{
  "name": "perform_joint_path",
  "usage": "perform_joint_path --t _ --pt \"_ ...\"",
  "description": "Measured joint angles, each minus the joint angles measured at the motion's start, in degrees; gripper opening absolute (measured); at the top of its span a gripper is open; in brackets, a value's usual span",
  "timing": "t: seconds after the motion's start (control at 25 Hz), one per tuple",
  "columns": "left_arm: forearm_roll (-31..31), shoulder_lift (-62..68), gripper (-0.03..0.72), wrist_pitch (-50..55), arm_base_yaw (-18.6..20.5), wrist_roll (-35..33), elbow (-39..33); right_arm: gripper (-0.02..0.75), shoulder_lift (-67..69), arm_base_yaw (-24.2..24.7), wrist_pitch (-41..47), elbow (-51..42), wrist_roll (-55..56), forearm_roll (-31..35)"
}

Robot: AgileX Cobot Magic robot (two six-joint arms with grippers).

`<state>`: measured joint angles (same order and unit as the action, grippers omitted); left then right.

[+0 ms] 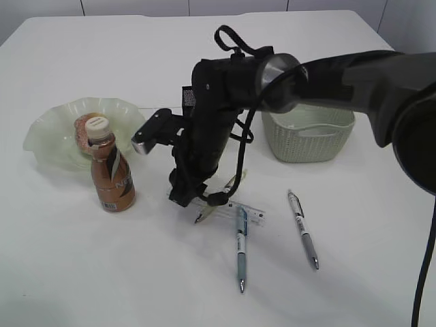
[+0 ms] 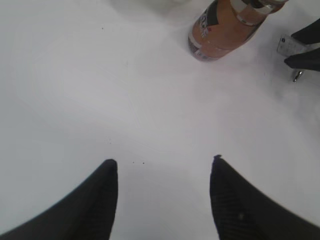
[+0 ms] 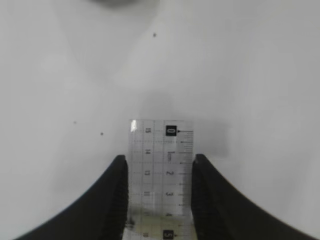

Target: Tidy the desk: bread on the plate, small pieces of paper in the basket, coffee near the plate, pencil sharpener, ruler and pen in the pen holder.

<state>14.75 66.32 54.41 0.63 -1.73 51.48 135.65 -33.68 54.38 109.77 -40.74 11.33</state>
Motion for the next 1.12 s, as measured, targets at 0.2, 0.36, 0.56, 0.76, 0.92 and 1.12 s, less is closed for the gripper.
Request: perform_joint_path --t 0.2,0.36,0.56,0.76,0.92,1.12 --pt "0.0 0.0 0.433 -0.1 0.0 0.0 0.0 0.279 -3.8 1.8 0.7 1.5 0.0 5.0" --pt "0.0 0.0 0.433 -0.2 0.0 0.0 0.0 0.279 -7.7 5.3 1.8 1.6 -1.2 9.2" --pt "0.0 0.0 0.433 -0.2 0.0 0.0 0.0 0.279 -11.6 10.9 3.9 1.6 -10.6 22.7" --pt "0.0 0.0 0.433 -0.2 0.0 0.0 0.0 0.279 -13.0 16.0 3.7 1.6 -18.3 35.7" --pt "0.0 0.0 0.433 0.3 0.0 0.0 0.0 0.279 -13.0 19.1 -0.7 1.6 -25.5 46.6" --pt "0.0 0.0 0.433 0.7 0.0 0.0 0.0 0.279 -11.0 22.0 -5.2 1.6 -39.2 70.1"
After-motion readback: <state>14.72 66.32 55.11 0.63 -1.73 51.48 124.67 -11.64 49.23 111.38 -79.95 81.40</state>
